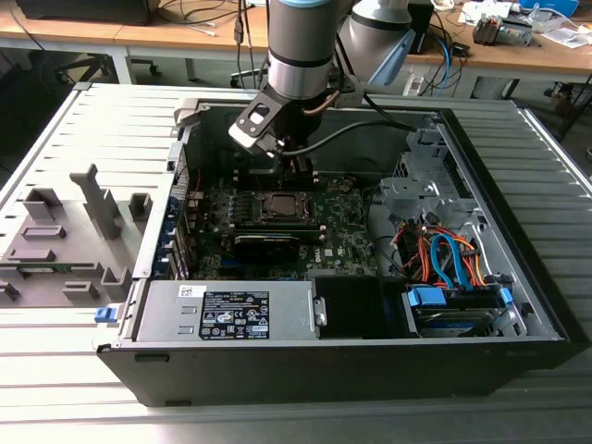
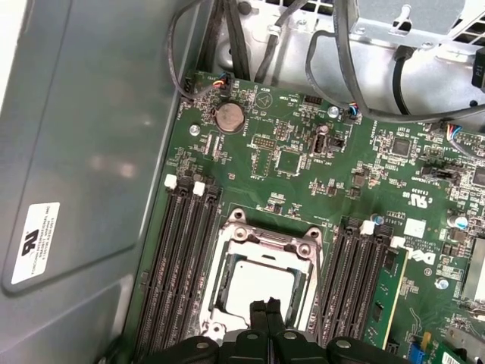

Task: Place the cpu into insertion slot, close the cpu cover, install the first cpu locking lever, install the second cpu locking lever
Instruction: 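Install the first cpu locking lever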

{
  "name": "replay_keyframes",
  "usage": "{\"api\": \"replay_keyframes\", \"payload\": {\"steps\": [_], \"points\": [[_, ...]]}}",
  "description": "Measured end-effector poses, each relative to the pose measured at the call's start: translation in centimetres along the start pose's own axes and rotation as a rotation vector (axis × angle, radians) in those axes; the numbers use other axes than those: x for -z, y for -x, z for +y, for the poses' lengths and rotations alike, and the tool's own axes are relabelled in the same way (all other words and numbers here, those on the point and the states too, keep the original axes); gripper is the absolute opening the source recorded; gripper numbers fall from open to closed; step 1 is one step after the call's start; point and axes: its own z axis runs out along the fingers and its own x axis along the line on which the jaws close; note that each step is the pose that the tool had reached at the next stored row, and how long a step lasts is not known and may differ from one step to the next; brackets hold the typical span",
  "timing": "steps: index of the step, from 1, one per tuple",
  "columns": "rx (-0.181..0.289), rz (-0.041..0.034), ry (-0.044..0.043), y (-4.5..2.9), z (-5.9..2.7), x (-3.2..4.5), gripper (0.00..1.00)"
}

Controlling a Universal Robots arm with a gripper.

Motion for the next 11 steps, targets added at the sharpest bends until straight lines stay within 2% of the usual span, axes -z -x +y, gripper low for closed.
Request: {"api": "replay_keyframes", "payload": {"steps": [11], "points": [[0.023, -0.0002, -0.0011, 0.0, 0.01, 0.0, 0.11]]}}
